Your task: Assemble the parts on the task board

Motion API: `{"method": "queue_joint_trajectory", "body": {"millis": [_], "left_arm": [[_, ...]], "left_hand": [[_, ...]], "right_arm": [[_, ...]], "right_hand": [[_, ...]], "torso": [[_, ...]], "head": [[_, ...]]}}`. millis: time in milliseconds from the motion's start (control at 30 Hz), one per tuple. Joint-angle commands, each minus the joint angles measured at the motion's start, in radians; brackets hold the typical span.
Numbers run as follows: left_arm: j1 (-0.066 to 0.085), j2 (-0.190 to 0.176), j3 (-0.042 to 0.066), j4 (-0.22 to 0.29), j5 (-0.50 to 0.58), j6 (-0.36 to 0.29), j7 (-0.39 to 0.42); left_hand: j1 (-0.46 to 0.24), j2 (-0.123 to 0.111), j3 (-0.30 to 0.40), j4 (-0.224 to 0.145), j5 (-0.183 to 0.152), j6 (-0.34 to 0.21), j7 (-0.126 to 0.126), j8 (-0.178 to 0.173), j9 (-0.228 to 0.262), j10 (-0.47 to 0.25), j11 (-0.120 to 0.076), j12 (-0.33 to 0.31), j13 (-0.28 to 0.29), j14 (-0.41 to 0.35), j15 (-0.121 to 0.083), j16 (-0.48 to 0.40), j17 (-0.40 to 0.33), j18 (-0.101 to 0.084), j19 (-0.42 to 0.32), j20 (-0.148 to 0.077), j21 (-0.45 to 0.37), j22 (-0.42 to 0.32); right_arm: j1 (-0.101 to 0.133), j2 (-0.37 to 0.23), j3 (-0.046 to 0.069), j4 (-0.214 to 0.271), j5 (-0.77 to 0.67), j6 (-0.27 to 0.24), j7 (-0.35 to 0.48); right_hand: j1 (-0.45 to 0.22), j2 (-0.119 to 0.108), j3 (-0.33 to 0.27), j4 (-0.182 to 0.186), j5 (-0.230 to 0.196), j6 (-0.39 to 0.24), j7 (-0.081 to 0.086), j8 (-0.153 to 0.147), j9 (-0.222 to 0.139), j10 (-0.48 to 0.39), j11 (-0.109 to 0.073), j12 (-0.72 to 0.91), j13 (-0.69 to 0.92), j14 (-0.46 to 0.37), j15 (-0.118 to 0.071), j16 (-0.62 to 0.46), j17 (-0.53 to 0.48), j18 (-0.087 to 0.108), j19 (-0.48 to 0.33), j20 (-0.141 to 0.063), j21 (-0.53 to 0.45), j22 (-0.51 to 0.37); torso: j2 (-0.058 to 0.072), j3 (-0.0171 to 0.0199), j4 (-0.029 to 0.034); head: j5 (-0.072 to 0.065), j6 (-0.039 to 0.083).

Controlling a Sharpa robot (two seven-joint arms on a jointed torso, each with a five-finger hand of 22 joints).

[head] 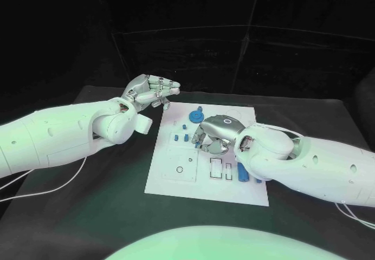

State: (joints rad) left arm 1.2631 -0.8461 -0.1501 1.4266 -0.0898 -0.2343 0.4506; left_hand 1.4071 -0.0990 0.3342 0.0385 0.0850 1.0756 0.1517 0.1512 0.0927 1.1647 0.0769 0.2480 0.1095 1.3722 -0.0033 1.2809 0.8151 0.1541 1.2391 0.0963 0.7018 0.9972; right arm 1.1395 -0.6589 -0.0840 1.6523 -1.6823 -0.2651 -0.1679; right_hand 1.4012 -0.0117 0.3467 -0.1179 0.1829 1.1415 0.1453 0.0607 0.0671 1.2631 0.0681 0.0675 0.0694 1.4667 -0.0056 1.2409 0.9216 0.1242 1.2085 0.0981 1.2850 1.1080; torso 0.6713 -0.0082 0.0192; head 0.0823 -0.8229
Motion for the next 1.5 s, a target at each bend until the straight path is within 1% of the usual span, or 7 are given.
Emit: {"method": "queue_joint_trajectory", "body": {"millis": [33, 300, 433, 600, 867, 1167, 1500], "left_arm": [[0.002, 0.001, 0.001, 0.001, 0.004, 0.008, 0.006], [0.002, 0.001, 0.001, -0.001, 0.004, 0.008, 0.007], [0.002, 0.002, 0.001, -0.001, 0.004, 0.009, 0.007], [0.002, 0.003, 0.001, -0.001, 0.004, 0.010, 0.007], [0.002, 0.003, 0.001, -0.002, 0.004, 0.012, 0.005], [0.002, 0.004, 0.001, -0.002, 0.004, 0.015, 0.002], [0.002, 0.004, 0.001, -0.002, 0.004, 0.018, 0.001]], "left_hand": [[0.006, 0.003, 0.007, -0.001, 0.001, -0.010, 0.001, 0.006, -0.001, -0.004, 0.001, 0.005, 0.001, -0.008, 0.000, -0.006, -0.002, 0.016, -0.007, 0.003, -0.008, -0.002], [0.005, 0.004, 0.006, -0.001, 0.001, -0.010, 0.001, 0.006, -0.001, -0.004, 0.001, 0.005, 0.001, -0.008, 0.000, -0.006, -0.002, 0.016, -0.008, 0.003, -0.008, -0.002], [0.005, 0.004, 0.006, -0.001, 0.001, -0.010, 0.001, 0.006, -0.001, -0.004, 0.001, 0.005, 0.001, -0.008, 0.000, -0.006, -0.002, 0.016, -0.008, 0.003, -0.008, -0.002], [0.005, 0.004, 0.006, -0.001, 0.001, -0.010, 0.001, 0.006, -0.001, -0.004, 0.001, 0.005, 0.001, -0.008, 0.000, -0.006, -0.002, 0.016, -0.008, 0.003, -0.008, -0.002], [0.005, 0.004, 0.006, -0.001, 0.001, -0.010, 0.001, 0.006, -0.001, -0.004, 0.001, 0.005, 0.001, -0.008, 0.000, -0.006, -0.002, 0.016, -0.008, 0.003, -0.008, -0.002], [0.005, 0.004, 0.006, -0.001, 0.001, -0.010, 0.001, 0.006, -0.001, -0.004, 0.001, 0.005, 0.001, -0.008, 0.000, -0.006, -0.002, 0.016, -0.008, 0.003, -0.008, -0.002], [0.004, 0.004, 0.007, -0.001, 0.001, -0.011, 0.001, 0.006, -0.001, -0.005, 0.001, 0.006, 0.002, -0.008, 0.001, -0.006, -0.001, 0.016, -0.007, 0.004, -0.010, -0.003]], "right_arm": [[-0.010, 0.008, -0.003, -0.004, -0.006, 0.031, 0.032], [-0.041, 0.028, -0.006, -0.015, -0.012, 0.032, 0.042], [-0.048, 0.037, -0.006, -0.022, -0.016, 0.028, 0.043], [-0.054, 0.045, -0.007, -0.031, -0.023, 0.026, 0.039], [-0.057, 0.051, -0.007, -0.040, -0.031, 0.020, 0.034], [-0.057, 0.059, -0.006, -0.052, -0.038, 0.029, 0.031], [-0.058, 0.073, -0.006, -0.067, -0.039, 0.037, 0.036]], "right_hand": [[-0.002, -0.004, 0.006, -0.002, 0.005, -0.002, 0.002, 0.004, 0.001, 0.000, 0.005, -0.004, 0.000, 0.012, -0.003, 0.005, -0.001, -0.015, 0.006, 0.003, 0.004, 0.000], [-0.002, -0.005, 0.009, -0.002, 0.005, -0.003, 0.002, 0.004, 0.001, -0.001, 0.005, -0.004, 0.000, 0.012, -0.003, 0.006, 0.000, -0.015, 0.006, 0.003, 0.005, 0.001], [-0.002, -0.005, 0.009, -0.002, 0.005, -0.003, 0.002, 0.004, 0.001, -0.001, 0.005, -0.004, 0.000, 0.012, -0.003, 0.006, 0.000, -0.015, 0.007, 0.003, 0.005, 0.001], [-0.002, -0.005, 0.012, -0.002, 0.007, -0.004, 0.003, 0.004, 0.001, -0.002, 0.005, -0.003, 0.000, 0.012, -0.003, 0.006, -0.002, -0.015, 0.007, 0.003, 0.006, 0.002], [-0.003, -0.006, 0.016, -0.002, 0.009, -0.005, 0.003, 0.004, 0.001, -0.002, 0.006, -0.003, 0.000, 0.012, -0.002, 0.007, -0.002, -0.015, 0.008, 0.003, 0.007, 0.003], [-0.003, -0.007, 0.018, -0.003, 0.010, -0.006, 0.003, 0.004, 0.001, -0.003, 0.006, -0.003, 0.000, 0.011, -0.002, 0.006, -0.003, -0.015, 0.008, 0.003, 0.007, 0.003], [-0.003, -0.008, 0.021, -0.003, 0.011, -0.007, 0.004, 0.004, 0.001, -0.004, 0.006, -0.003, 0.000, 0.011, -0.002, 0.005, -0.006, -0.015, 0.008, 0.004, 0.007, 0.003]], "torso": [[-0.001, 0.0004, -0.0004], [-0.001, 0.0017, -0.0007], [0.000, 0.0020, 0.0001], [-0.001, 0.0007, -0.0006], [0.000, 0.0007, -0.0008], [0.000, 0.0008, -0.0005], [0.000, 0.0008, -0.0001]], "head": [[0.008, -0.003], [0.017, -0.009], [0.022, -0.012], [0.024, -0.015], [0.029, -0.020], [0.032, -0.024], [0.036, -0.021]]}}
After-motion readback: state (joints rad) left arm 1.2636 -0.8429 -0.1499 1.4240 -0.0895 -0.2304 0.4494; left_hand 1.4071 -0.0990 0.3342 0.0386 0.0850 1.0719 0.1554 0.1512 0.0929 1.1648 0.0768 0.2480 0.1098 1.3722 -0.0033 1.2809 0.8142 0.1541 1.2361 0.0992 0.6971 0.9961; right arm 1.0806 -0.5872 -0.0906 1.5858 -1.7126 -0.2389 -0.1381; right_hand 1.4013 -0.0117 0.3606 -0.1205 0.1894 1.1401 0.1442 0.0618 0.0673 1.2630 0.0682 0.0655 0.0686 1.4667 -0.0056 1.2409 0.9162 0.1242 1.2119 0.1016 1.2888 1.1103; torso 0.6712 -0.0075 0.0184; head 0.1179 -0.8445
